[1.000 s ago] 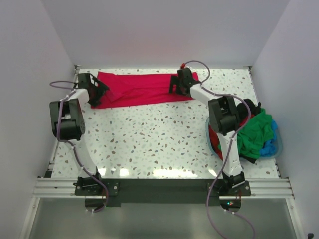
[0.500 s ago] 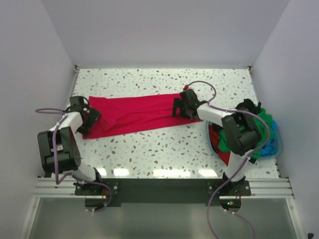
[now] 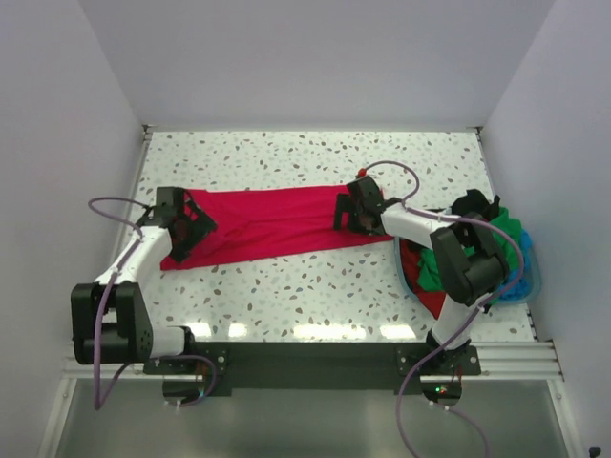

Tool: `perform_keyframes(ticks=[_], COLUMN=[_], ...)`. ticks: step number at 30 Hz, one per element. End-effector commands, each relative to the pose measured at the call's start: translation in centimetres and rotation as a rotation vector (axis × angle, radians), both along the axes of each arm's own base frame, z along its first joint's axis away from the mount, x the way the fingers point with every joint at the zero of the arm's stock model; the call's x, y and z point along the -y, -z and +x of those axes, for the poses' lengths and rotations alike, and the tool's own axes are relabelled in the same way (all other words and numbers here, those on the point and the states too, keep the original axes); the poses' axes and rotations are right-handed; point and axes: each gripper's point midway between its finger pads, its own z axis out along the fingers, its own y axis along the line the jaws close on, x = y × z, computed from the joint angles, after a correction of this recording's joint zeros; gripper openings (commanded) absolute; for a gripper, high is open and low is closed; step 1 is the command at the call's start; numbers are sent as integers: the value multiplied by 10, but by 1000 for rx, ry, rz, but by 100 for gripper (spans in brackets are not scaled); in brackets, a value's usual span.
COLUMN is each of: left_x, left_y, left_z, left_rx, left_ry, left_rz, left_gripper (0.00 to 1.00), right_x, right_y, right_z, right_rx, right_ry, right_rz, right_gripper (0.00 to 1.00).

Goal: Fold and stack the t-shirts
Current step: Fold the tshirt

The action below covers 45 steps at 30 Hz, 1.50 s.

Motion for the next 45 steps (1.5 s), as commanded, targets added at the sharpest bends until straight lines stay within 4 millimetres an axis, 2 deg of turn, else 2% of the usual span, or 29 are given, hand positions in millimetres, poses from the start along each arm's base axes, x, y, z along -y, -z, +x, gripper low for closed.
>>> perform_keyframes(ticks=[1, 5, 7, 12, 22, 26, 27, 28, 34, 37, 38, 39, 44, 45], left_x=[4, 1, 7, 14, 23, 30, 32, 33, 30, 27, 27, 26, 23, 17], left_y=[13, 16, 18, 29, 25, 26, 24, 23, 23, 24, 22, 21, 3, 2], left_z=[-16, -19, -17, -21, -13, -11, -8, -8, -4, -1, 2, 4, 23, 26], left_rx=[-72, -75, -64, -78, -41, -39, -28, -28, -27, -33, -29, -24, 34, 39], left_ry=[-10, -35, -20, -5, 14, 35, 44, 42, 31, 25, 26, 26, 58, 44], left_rz=[-1, 5, -21, -54, -102, -133, -147, -148, -134, -119, -116, -112, -86, -54], left_gripper=[100, 100, 100, 94, 76, 65, 57, 57, 35, 17, 5, 0, 0, 0], right_x=[10, 12, 13, 13, 14, 14, 15, 15, 16, 16, 17, 16, 19, 19], right_y=[-2, 1, 3, 5, 8, 9, 11, 11, 14, 15, 15, 15, 14, 13], right_z=[-7, -7, -8, -8, -7, -6, -7, -7, -8, -9, -9, -9, -10, -10], right_rx=[-22, -29, -37, -42, -53, -55, -61, -61, -72, -76, -78, -78, -75, -75], right_ry=[33, 44, 47, 50, 59, 60, 62, 62, 62, 64, 64, 64, 65, 63], right_rz=[-31, -40, -50, -55, -62, -65, -69, -69, -77, -78, -80, -79, -93, -94], right_gripper=[99, 99, 99, 99, 99, 99, 99, 99, 99, 99, 99, 99, 99, 99])
